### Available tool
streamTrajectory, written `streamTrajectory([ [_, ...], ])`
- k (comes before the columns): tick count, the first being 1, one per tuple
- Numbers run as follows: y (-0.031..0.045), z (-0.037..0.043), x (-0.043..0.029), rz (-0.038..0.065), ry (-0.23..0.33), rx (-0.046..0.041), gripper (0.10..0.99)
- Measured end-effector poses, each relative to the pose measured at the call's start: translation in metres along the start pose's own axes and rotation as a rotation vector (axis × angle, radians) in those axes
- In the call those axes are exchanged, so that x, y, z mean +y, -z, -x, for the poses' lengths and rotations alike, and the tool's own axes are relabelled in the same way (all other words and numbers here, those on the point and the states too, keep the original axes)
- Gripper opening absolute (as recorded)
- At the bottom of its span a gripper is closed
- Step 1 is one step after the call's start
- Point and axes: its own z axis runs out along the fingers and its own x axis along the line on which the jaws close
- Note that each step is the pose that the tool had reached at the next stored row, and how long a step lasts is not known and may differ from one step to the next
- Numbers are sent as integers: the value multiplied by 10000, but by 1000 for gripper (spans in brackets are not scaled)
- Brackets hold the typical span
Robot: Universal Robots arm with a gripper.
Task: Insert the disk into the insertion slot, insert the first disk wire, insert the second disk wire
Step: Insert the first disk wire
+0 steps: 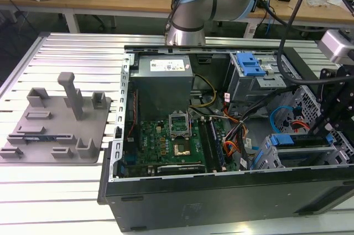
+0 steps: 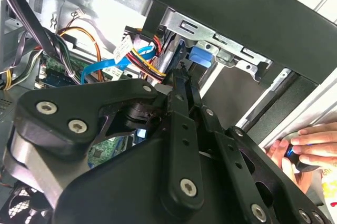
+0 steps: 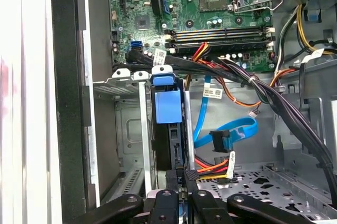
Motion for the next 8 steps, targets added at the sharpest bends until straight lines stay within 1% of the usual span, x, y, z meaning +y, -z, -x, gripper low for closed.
streamTrajectory([
  [8, -40, 1, -2, -1, 18, 1, 165],
])
